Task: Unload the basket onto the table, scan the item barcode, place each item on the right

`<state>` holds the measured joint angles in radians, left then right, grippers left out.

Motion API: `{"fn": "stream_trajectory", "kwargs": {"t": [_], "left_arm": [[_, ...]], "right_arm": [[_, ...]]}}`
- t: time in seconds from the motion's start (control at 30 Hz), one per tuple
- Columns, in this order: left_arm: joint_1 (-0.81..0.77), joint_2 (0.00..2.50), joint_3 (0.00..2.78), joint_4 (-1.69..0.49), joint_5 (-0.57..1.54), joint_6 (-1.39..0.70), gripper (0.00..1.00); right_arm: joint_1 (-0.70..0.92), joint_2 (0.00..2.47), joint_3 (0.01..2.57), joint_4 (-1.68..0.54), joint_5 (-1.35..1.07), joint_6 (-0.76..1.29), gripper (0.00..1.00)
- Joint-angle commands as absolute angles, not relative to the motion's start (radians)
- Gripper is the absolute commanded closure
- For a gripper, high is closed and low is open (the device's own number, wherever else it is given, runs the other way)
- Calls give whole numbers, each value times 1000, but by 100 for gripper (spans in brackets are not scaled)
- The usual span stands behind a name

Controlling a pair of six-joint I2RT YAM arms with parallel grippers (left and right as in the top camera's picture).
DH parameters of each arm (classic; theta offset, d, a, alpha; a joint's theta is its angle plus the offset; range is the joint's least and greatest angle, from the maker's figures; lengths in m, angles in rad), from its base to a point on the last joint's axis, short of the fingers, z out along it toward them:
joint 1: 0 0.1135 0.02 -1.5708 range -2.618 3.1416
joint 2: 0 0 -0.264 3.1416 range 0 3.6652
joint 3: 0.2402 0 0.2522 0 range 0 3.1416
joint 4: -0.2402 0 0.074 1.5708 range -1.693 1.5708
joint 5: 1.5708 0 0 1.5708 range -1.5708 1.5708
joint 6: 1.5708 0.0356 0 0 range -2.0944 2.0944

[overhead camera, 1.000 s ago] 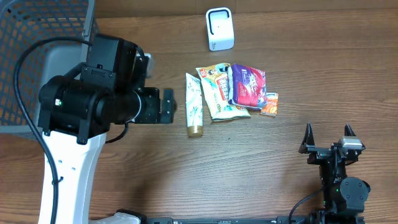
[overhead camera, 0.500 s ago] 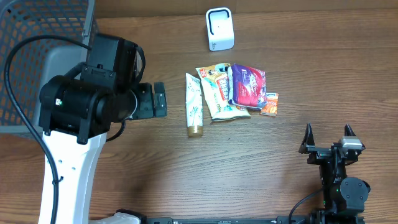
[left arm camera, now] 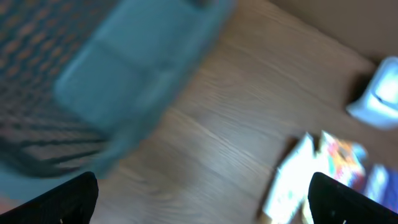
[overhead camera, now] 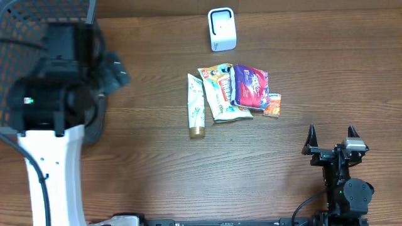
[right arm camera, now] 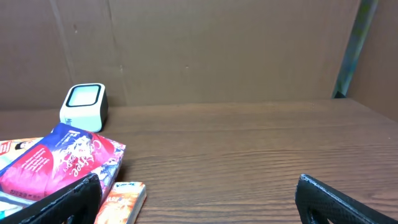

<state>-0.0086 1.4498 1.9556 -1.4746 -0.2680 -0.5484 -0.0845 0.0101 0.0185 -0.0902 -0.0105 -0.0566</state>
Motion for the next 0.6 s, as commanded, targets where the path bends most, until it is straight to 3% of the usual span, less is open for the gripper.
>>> {"fn": "stream_trajectory", "kwargs": {"t": [0.0,0.13,0.37,0.43,0.57], "left_arm": [[106,1451,1953,-1492,-299,-625,0],[187,1451,1953,-1514,-253,-625,0],[197,1451,1953,-1512,-226,-626,0],[197,1451,1953,-1512,-206,-626,0],[197,1451,1953,-1504,-63,-629,0]], "right_arm": [[-80,3,8,-84,-2,-60,0],[-80,3,8,-84,-1,-60,0],[-80,3,8,-84,-5,-47,0],[-80,3,8,-73,-93,25,0],[-80,3,8,-25,-522,355,0]]}}
